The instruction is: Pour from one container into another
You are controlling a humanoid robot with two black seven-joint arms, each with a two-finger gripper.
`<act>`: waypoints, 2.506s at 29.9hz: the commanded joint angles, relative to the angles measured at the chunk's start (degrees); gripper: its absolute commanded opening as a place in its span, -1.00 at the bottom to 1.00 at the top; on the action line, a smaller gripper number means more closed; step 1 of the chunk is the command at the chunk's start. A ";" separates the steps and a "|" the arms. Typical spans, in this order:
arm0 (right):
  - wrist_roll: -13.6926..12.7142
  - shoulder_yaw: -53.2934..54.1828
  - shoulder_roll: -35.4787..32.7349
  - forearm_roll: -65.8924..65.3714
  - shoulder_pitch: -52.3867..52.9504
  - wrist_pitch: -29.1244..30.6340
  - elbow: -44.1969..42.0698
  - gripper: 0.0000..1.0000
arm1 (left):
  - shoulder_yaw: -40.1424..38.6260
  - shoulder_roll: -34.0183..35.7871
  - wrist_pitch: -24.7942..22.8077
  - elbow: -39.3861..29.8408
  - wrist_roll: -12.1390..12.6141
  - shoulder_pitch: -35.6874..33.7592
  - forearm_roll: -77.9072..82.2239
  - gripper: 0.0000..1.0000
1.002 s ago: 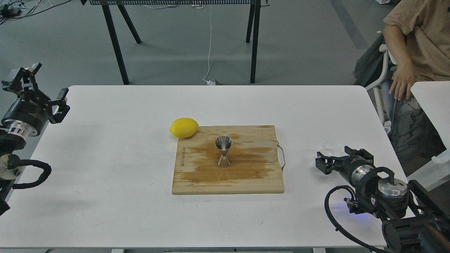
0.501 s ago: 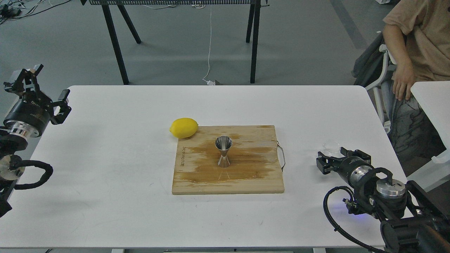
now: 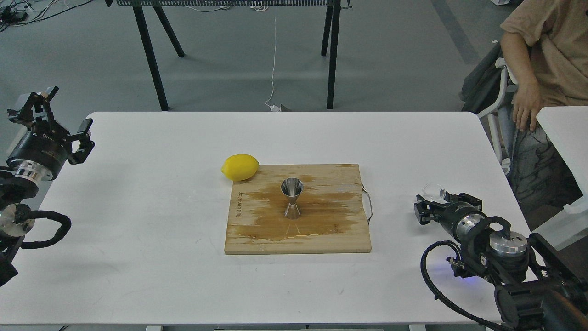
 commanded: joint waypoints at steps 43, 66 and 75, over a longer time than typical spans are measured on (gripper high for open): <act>0.99 -26.53 -0.61 -31.54 17.49 0.99 23.47 -0.24 | 0.00 -1.23 0.00 1.52 0.00 0.00 0.00 0.97; 0.46 -43.67 -0.96 -46.04 28.47 1.08 20.66 -0.24 | 0.26 -2.38 0.00 2.05 0.00 0.35 0.08 0.97; 0.20 -48.86 -3.07 -48.77 31.20 1.17 20.66 -0.24 | 0.26 -2.37 0.00 2.48 0.00 0.35 0.08 0.97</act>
